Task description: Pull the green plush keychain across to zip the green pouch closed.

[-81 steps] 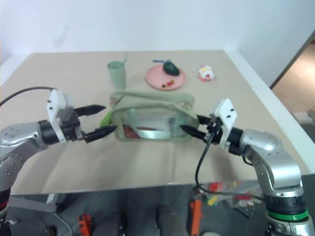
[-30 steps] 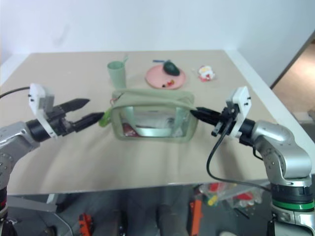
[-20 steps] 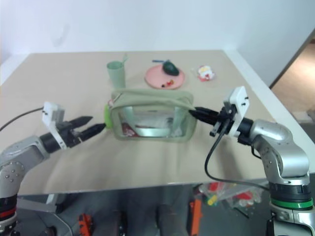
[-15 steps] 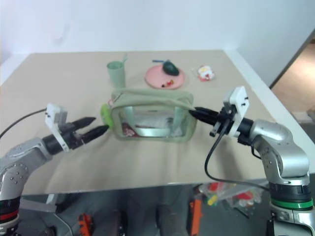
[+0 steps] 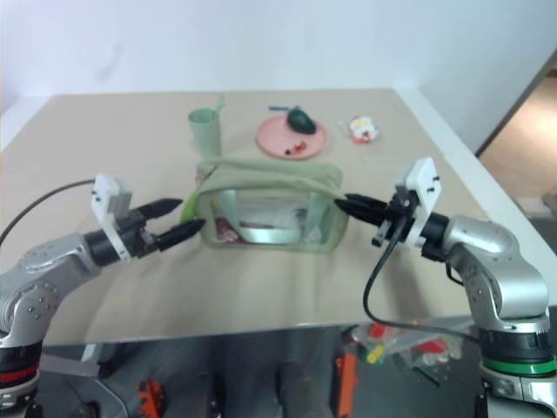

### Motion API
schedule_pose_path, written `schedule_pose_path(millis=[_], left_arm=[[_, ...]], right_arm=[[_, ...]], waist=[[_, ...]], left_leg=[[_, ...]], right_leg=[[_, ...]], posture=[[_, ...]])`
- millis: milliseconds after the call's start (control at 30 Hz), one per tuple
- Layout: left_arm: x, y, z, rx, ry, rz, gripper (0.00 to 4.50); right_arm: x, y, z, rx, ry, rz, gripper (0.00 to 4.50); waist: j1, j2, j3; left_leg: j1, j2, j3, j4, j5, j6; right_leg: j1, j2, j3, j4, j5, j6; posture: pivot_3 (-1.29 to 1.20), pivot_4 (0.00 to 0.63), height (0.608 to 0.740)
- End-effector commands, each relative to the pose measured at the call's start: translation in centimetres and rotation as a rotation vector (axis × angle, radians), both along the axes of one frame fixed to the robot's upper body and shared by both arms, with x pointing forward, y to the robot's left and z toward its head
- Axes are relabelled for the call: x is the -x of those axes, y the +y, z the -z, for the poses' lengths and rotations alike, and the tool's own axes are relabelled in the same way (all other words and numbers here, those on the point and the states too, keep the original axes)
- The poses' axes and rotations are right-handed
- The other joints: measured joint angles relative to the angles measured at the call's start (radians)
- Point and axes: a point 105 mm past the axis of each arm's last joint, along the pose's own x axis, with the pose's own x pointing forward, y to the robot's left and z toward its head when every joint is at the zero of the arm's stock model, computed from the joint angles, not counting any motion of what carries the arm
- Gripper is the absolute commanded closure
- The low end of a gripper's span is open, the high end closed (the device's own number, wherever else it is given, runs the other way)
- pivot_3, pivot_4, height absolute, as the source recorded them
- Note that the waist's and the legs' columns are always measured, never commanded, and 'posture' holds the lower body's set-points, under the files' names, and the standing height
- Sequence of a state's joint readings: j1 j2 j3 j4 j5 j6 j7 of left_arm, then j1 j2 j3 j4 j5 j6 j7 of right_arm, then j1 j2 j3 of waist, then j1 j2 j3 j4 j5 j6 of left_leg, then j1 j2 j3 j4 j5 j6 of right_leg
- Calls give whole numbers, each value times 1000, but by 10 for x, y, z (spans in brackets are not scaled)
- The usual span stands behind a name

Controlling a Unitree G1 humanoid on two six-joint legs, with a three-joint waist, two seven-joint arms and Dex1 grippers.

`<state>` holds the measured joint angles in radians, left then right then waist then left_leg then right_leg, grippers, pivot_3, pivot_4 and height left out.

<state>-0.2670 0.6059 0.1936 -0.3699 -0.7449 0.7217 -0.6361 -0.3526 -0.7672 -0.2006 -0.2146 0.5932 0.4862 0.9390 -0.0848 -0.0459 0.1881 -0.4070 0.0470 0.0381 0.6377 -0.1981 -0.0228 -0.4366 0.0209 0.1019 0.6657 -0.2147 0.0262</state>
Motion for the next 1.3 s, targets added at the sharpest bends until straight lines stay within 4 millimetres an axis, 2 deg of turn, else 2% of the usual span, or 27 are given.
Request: schedule_pose_path(millis=[33,233,500,533,633,833,867,933,1100,1200,1300], left_arm=[[4,5,-13,19,-39,1,684],[7,12,-15,13,-33,4,684],[2,18,-5,-4,-19,2,684],[1,17,-5,-1,-19,7,1207],[1,16,-3,-9,-23,23,2099],[0,14,-5,-20,-47,36,4218],[0,14,-5,-23,-48,36,4447],[-1,14,-7,-22,-56,37,4447],[9,10,-32,-16,-107,99,4447],[13,6,-69,-13,-191,140,4447],[13,-4,-97,4,-258,173,4447]], right_arm=[[6,4,-4,27,-28,-22,4500],[6,4,-4,33,-26,-18,4500],[5,5,-5,34,-32,-21,4500],[5,5,-5,34,-32,-21,4500],[5,5,-6,35,-34,-20,4500],[4,6,-7,36,-36,-17,4500],[4,6,-7,36,-36,-16,4500],[4,6,-7,37,-36,-16,4500],[3,5,-8,39,-37,-16,4500],[3,4,-8,44,-37,-16,4500],[2,3,-8,47,-36,-17,4500]], waist=[[0,0,0],[0,0,0],[0,0,0],[0,0,0],[0,0,0],[0,0,0],[0,0,0],[0,0,0],[0,0,0],[0,-1,0],[1,-1,0]], left_leg=[[0,0,0,0,0,0],[0,0,0,0,0,0],[0,0,0,0,0,0],[0,0,0,0,0,0],[0,0,0,0,0,0],[0,0,0,0,0,0],[0,0,0,0,0,0],[0,0,0,0,0,0],[0,0,0,0,0,0],[-1,0,0,0,0,0],[-1,0,0,0,0,0]], right_leg=[[0,0,0,0,0,0],[0,0,0,0,0,0],[0,0,0,0,0,0],[0,0,0,0,0,-1],[0,0,0,0,0,-1],[0,0,0,0,0,-1],[0,0,0,0,0,-1],[0,0,0,0,0,-1],[0,0,0,0,0,-1],[-1,0,0,0,0,-1],[-1,0,0,0,0,0]], posture=[[0,150,740],[0,150,740],[0,150,740],[0,150,740],[0,150,740],[0,150,740],[0,150,740],[0,150,740],[0,150,740],[0,150,740],[0,150,740]])
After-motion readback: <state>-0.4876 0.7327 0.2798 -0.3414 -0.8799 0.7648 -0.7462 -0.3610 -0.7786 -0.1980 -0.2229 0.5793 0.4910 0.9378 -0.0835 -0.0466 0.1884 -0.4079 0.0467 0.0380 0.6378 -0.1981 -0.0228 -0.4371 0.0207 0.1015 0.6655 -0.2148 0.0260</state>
